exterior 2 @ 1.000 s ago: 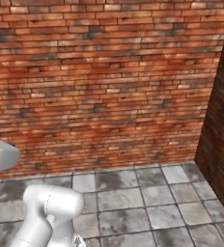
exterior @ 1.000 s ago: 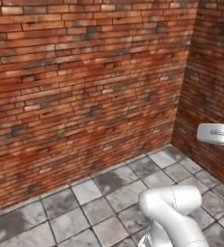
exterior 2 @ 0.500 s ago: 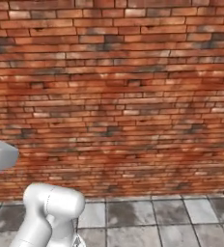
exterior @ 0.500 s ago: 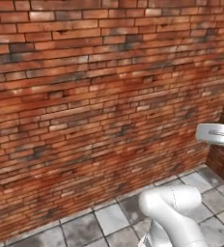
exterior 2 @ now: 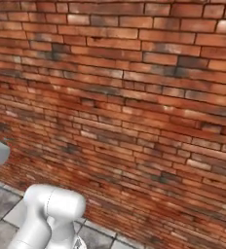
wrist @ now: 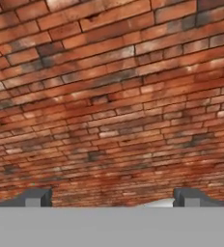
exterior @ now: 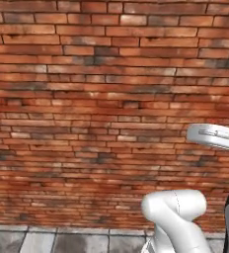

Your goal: Place the ketchup and mustard from the counter to the top shelf of the fridge. If the existing items in the fridge are on the top shelf, move them to other shelves.

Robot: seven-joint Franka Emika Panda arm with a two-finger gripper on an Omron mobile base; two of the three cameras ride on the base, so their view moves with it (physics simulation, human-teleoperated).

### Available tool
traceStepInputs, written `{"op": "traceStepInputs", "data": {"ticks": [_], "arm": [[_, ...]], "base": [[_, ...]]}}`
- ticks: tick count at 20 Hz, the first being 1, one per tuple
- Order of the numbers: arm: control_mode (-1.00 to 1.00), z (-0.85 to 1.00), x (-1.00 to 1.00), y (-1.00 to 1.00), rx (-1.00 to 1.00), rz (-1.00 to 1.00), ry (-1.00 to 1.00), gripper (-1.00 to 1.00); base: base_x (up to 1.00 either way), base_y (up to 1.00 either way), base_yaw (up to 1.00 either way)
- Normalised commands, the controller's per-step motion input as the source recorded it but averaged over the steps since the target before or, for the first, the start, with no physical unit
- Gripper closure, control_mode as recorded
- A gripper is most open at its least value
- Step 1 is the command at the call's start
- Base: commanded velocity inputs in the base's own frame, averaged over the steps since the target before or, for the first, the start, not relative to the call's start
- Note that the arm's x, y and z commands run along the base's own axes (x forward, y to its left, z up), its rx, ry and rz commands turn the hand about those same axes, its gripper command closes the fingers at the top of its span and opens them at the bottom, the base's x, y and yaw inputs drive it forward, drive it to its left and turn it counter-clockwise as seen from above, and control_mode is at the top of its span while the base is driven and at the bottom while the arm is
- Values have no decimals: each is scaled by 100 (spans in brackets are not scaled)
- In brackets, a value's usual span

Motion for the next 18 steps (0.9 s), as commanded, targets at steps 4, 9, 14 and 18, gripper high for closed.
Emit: {"op": "traceStepInputs", "data": {"ticks": [4, 9, 14, 18], "arm": [[100, 0, 0, 0, 0, 0, 0, -100], [100, 0, 0, 0, 0, 0, 0, -100], [100, 0, 0, 0, 0, 0, 0, -100], [100, 0, 0, 0, 0, 0, 0, -100]], "base": [[32, 0, 96], [21, 0, 100], [21, 0, 99], [86, -1, 80]]}}
